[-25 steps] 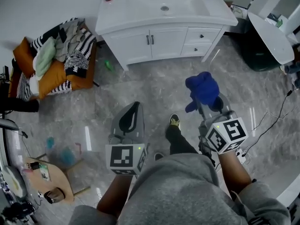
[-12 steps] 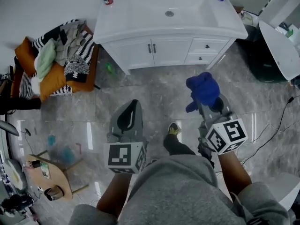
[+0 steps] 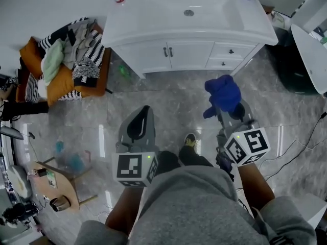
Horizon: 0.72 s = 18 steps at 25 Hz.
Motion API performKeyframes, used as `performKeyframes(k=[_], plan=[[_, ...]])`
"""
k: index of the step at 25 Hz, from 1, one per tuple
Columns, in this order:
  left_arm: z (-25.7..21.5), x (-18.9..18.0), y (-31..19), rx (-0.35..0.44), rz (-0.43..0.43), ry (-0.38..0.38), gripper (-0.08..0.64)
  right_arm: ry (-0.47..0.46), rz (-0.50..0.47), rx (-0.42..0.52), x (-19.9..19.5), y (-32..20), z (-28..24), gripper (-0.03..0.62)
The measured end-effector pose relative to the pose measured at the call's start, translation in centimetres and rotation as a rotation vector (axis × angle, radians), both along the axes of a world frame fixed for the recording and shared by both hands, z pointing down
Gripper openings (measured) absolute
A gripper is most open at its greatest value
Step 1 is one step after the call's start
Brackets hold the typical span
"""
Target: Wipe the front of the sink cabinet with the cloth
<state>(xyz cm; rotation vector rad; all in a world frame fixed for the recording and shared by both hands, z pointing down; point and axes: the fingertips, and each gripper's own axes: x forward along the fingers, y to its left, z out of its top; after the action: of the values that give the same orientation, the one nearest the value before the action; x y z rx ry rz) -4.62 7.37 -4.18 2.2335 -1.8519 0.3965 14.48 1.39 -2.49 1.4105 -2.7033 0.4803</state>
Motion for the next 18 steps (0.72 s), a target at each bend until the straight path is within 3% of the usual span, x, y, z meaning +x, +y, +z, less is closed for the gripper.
performKeyframes(k=[18], plan=[[0.4,-3.6,-2.4,-0.002,0.005,0.024,0.009,-0.099,-0.026,-0.079,-2.6,-1.4,1.1,0.057]])
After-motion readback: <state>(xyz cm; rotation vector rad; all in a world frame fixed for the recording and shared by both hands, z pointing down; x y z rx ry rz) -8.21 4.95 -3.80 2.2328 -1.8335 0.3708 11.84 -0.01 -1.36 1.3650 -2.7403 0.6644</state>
